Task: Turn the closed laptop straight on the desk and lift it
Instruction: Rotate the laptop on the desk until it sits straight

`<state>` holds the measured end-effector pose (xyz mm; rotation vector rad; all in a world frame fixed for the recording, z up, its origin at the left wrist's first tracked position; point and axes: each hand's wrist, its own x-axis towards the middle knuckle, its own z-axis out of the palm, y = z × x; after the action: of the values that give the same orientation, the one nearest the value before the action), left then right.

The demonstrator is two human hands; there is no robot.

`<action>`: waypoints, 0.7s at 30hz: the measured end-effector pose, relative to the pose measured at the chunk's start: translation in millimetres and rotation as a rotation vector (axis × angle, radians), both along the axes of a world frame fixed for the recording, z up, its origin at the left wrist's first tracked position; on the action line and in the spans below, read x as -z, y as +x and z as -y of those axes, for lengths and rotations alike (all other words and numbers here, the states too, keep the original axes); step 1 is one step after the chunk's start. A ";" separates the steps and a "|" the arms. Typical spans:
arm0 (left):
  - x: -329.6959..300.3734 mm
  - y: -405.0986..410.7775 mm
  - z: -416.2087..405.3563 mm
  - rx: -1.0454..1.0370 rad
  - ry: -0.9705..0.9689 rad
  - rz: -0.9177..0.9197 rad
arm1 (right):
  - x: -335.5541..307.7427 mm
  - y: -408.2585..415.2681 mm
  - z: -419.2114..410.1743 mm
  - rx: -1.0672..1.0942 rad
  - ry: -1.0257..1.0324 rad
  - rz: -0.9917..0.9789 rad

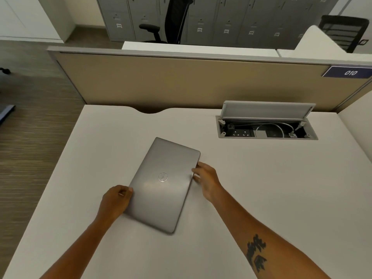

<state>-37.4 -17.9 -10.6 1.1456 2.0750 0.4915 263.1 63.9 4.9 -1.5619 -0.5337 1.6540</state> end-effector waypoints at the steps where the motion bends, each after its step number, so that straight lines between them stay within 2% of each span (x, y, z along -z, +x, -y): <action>1: 0.5 2.8 -8.0 0.024 -0.007 -0.007 | -0.2 -2.5 10.1 -0.013 -0.002 0.000; 10: 3.4 19.0 -65.2 0.126 -0.012 -0.007 | 8.4 -28.1 93.3 -0.017 -0.068 -0.019; 16: 2.5 23.3 -62.0 0.111 0.014 -0.006 | 9.2 -26.7 90.7 0.020 -0.090 -0.076; 21: 2.6 28.9 -51.6 0.029 0.002 0.064 | 12.5 -27.4 88.5 -0.016 -0.107 -0.008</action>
<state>-8.5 33.7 -13.2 1.1450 2.0004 0.5100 235.7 -24.6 -7.6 -1.6308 -0.4611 1.7252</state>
